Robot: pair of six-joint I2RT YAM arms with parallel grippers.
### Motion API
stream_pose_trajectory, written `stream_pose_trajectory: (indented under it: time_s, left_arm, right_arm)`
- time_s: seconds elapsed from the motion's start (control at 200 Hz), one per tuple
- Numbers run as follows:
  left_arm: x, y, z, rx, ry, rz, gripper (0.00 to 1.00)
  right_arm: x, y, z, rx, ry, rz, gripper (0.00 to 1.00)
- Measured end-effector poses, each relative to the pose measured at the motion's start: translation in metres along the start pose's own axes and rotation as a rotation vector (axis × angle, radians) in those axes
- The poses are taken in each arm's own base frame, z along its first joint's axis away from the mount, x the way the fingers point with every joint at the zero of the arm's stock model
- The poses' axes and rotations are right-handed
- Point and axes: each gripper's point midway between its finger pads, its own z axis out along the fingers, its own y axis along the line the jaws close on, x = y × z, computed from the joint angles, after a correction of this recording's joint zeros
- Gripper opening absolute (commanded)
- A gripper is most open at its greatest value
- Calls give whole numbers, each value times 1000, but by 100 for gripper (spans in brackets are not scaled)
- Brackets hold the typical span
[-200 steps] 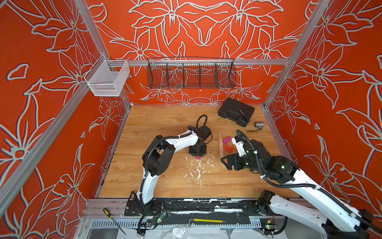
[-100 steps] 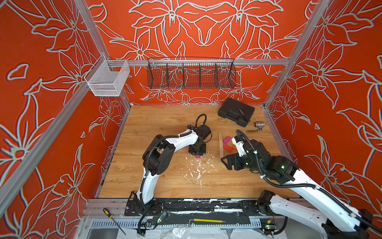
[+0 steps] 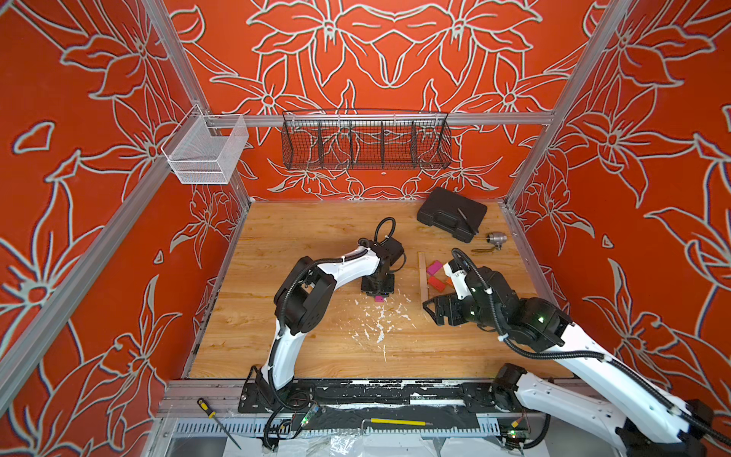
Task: Assemble the letter k with building blocks
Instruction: Assemble the building block at the center of the board.
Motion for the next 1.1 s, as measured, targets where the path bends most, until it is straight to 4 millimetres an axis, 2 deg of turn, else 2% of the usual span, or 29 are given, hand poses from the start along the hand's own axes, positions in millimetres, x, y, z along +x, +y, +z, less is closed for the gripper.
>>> stream_pose_trajectory:
  time_s: [1.096]
  left_arm:
    - [-6,1,1,-9,-4,1,33]
  right_arm:
    - [2,-1,2,3,6,8,94]
